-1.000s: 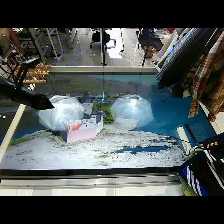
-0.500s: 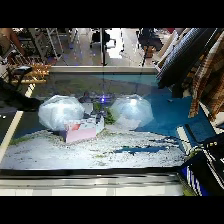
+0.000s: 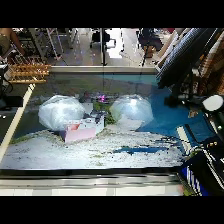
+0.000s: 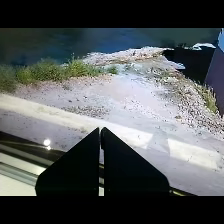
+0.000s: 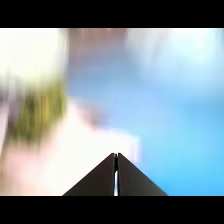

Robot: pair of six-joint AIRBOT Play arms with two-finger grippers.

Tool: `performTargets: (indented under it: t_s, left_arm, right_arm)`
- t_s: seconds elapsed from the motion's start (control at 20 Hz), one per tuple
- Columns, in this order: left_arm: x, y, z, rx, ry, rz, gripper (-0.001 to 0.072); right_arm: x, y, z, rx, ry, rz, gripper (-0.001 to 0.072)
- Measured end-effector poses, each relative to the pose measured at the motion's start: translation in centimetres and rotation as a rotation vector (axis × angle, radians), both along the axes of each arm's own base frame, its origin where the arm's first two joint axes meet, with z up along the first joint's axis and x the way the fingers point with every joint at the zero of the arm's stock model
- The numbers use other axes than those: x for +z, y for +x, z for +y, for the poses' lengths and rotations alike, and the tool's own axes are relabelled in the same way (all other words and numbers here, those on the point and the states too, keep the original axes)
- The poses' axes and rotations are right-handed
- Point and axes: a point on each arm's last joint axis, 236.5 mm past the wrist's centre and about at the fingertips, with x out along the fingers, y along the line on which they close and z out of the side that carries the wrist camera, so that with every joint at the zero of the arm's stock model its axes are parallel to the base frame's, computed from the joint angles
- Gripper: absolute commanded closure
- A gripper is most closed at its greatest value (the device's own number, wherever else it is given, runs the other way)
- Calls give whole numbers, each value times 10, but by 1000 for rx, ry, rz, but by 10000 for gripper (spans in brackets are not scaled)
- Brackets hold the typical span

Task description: Fold the clothes and pants, and hang the long-sleeved shirts on hangers.

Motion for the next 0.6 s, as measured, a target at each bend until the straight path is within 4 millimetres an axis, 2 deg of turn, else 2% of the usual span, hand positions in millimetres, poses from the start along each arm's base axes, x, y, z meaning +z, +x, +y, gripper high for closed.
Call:
performTargets:
  t_s: [0.15, 0.3, 0.45, 0.6]
  left_arm:
    - [1, 0, 3, 12, 9, -4, 701]
    - [1, 0, 4, 18, 13, -6, 701]
    - [2, 0, 5, 19, 15, -6, 701]
    - [2, 0, 5, 21, 16, -6, 701]
  right_arm:
    - [56, 37, 0, -69, -21, -289, 699]
    - [107, 52, -10, -143, -25, -515, 699]
    - [142, 54, -20, -197, -27, -662, 699]
    - [161, 53, -26, -227, -27, -742, 699]
